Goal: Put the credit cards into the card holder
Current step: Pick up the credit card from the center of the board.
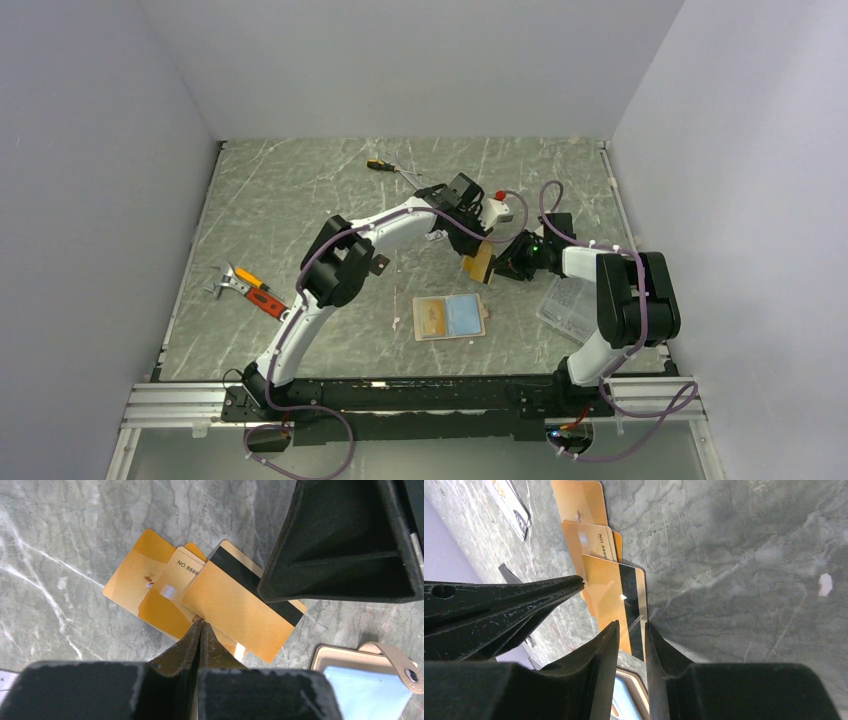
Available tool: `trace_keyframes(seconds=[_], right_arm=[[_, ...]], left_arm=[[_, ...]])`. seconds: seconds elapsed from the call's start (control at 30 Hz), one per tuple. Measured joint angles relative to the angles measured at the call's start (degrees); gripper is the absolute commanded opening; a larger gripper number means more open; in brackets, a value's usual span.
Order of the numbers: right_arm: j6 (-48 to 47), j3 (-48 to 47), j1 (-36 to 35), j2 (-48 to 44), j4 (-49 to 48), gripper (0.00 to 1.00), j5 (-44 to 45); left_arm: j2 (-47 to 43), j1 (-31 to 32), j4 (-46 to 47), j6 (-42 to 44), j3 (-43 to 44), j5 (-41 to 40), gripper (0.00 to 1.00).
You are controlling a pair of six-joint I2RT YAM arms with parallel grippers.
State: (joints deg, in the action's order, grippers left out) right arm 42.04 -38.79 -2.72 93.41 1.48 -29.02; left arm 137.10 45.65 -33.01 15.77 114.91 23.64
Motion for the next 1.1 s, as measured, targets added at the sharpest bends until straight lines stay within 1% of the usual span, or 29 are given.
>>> trace_keyframes(seconds=[0.17, 0.4, 0.8, 0.93, 1.1], right_arm=[[0.00, 0.00, 0.00, 0.04, -0.07, 0.29, -0.07], [-0.02, 0.00, 0.00, 0.04, -0.07, 0.29, -0.07], [0.00, 0.02, 0.04, 0.04, -0.07, 0.29, -0.07], [0.00, 0.09, 0.15, -0.02, -0.11, 0.32, -0.11], [0.00, 1.01, 0.52, -0.94, -0.55, 0.34, -0.20]], left_arm=[[-0.79, -0.66, 0.76, -0.52, -0.59, 0.02, 0.04], [-3.08, -1.14, 2.19, -0.46, -1.57, 1.40, 0.07], [-3.21, 1.38, 1.42, 4.15, -2.75, 3.06, 0.06], [-2.93, 1.55, 0.96, 5.75, -2.75, 2.16, 0.05], [-1.33, 1.62, 0.59, 7.17, -2.75, 0.28, 0.05]])
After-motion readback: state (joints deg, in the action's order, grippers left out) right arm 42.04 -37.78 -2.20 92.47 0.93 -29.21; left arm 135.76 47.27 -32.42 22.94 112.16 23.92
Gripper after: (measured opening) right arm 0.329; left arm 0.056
